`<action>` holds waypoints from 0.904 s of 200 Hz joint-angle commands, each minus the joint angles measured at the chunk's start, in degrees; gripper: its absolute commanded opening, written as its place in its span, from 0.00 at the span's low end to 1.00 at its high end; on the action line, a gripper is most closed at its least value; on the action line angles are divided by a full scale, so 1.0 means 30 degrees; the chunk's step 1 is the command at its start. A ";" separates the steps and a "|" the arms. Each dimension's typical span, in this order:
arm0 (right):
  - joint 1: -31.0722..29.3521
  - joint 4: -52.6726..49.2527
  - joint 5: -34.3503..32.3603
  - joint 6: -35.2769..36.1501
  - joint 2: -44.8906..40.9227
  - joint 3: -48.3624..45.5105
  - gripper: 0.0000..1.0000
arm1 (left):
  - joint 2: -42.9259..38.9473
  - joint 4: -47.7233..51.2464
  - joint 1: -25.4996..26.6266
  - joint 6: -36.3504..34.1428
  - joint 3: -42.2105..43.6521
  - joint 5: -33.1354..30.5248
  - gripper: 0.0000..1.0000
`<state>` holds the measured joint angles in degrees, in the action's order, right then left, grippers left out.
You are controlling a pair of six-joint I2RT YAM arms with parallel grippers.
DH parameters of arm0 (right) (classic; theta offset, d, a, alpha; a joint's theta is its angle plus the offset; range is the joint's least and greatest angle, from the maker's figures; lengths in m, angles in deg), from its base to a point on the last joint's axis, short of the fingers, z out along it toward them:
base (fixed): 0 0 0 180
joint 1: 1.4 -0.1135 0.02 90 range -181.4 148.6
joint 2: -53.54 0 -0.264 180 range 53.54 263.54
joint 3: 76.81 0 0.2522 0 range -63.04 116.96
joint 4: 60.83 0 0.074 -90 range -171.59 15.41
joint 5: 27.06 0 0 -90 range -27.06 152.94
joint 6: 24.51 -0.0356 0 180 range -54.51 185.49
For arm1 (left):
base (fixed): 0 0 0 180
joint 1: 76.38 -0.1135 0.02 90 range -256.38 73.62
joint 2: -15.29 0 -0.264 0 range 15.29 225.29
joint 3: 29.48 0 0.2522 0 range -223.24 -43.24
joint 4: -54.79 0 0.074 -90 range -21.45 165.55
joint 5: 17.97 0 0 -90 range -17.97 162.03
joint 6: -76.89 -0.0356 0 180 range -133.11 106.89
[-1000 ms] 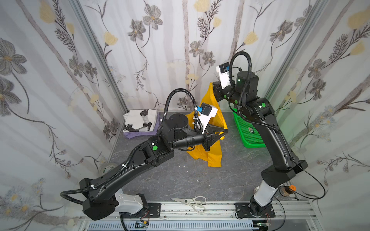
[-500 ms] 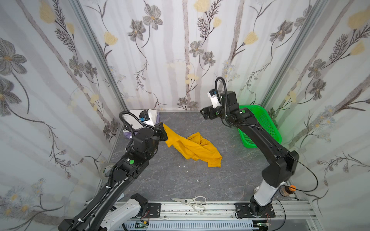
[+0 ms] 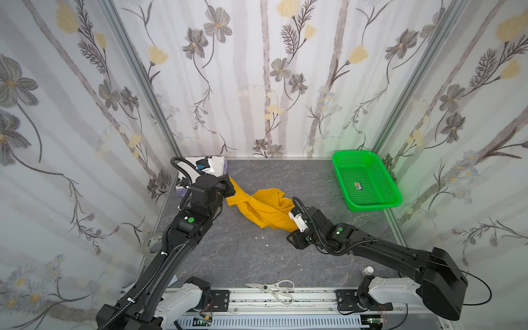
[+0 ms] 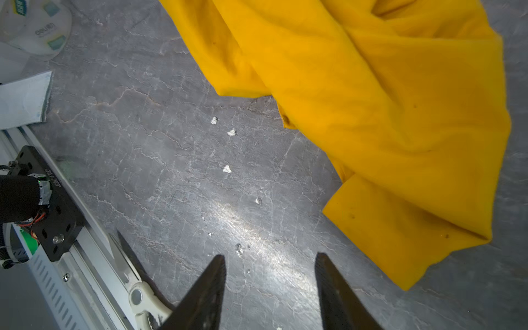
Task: Fold and stack the t-shirts
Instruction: 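Grasp two edges of the crumpled yellow t-shirt with both grippers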
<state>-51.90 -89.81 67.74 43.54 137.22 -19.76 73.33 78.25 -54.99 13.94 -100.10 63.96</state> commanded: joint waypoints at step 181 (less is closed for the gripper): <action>-0.0629 -0.0522 -0.4576 -0.4882 0.6592 0.2501 0.41 | -0.0358 -0.1238 -0.1521 0.0492 0.0504 0.1203 0.00</action>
<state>-53.83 -92.15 54.93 30.42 154.97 -13.05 72.70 77.31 -59.04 15.01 -98.70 67.41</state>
